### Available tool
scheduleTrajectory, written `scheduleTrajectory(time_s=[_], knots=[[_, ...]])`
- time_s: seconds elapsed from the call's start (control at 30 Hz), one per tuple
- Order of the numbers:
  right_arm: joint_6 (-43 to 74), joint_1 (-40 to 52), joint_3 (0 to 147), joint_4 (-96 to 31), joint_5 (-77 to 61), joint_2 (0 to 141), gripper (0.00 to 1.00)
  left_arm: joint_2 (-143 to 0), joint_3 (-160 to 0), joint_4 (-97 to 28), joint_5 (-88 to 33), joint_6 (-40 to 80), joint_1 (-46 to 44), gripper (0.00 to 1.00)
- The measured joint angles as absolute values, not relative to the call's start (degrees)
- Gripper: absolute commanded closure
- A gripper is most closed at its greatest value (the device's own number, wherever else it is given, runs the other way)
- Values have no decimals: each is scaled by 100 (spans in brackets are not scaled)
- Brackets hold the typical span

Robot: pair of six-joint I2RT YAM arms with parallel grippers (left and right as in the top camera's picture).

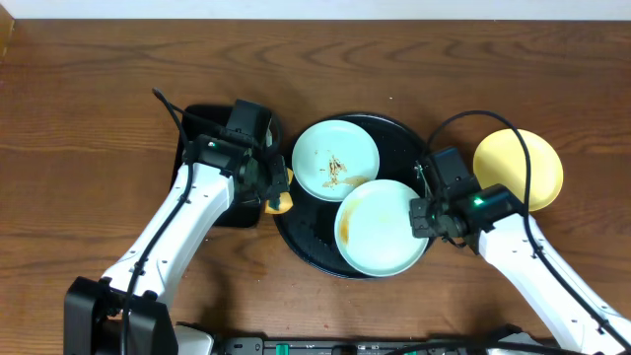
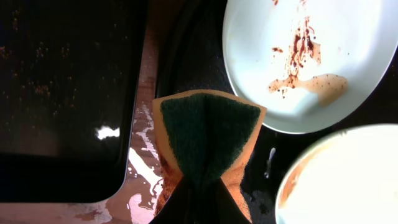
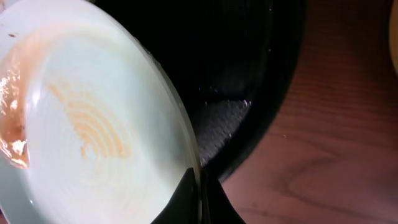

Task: Clean dirty plates on tray and stack at the side
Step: 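Lift the light-blue plate with the right gripper toward the yellow plate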

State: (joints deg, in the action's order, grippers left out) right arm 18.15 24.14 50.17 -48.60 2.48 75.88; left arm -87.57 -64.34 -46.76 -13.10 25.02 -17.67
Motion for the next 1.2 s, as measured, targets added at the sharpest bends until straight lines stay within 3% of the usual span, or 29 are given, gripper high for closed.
scheduleTrajectory(time_s=[0.27, 0.6, 0.97, 1.2], knots=[[1428, 2414, 5050, -5400, 198, 7572, 99, -8757, -6434, -4663, -1310, 2499, -1767, 92], [1194, 2414, 5341, -4984, 1260, 7572, 99, -8757, -6434, -4650, -1310, 2502, -1767, 92], [-563, 2587, 6287, -4650, 2882, 7572, 99, -8757, -6434, -4619, -1310, 2499, -1767, 92], [-1739, 3146, 6307, -3682, 4412, 7572, 99, -8757, -6434, -4604, -1310, 2502, -1767, 92]])
